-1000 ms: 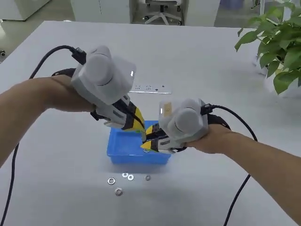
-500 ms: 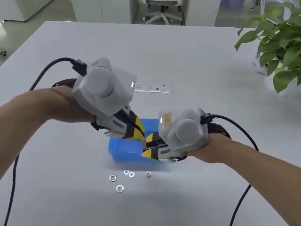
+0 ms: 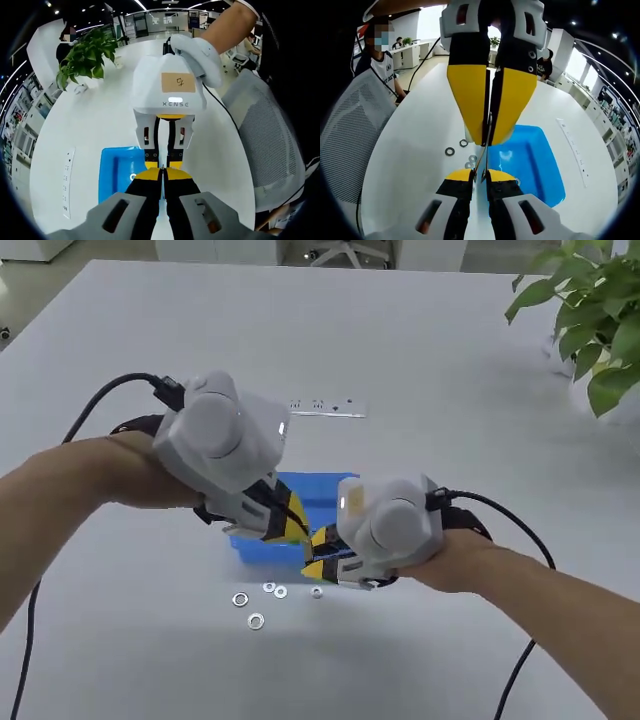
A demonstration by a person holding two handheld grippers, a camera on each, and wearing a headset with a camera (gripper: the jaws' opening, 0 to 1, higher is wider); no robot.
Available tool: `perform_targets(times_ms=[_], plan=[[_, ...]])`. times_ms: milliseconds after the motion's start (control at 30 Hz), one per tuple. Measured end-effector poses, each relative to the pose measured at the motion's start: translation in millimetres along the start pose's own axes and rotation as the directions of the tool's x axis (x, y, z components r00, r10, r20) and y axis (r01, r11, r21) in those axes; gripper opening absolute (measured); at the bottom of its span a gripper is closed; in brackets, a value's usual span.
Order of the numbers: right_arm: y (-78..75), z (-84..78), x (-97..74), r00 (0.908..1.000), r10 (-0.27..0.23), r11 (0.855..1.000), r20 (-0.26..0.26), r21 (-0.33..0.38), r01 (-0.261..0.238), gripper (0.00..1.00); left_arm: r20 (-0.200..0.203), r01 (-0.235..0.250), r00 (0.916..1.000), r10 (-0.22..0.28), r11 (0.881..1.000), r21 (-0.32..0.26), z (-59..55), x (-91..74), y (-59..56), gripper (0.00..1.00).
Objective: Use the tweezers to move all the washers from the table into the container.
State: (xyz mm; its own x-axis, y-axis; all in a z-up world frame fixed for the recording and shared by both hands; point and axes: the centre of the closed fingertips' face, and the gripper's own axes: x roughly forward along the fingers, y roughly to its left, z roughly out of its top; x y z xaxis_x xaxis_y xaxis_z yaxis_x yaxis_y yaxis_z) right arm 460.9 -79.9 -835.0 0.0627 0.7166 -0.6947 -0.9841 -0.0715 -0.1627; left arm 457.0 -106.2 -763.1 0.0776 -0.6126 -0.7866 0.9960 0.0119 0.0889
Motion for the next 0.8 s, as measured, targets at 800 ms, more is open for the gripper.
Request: perform_targets(times_ms=[800], plan=[[17.6,-20.7,13.6,0.9998,0.020,0.999,-0.007,0.043,-0.020,0.13,0.006,0.054,0.9985,-0.054,0.998,-0.015,-10.3,23.1,-14.4,0.05]])
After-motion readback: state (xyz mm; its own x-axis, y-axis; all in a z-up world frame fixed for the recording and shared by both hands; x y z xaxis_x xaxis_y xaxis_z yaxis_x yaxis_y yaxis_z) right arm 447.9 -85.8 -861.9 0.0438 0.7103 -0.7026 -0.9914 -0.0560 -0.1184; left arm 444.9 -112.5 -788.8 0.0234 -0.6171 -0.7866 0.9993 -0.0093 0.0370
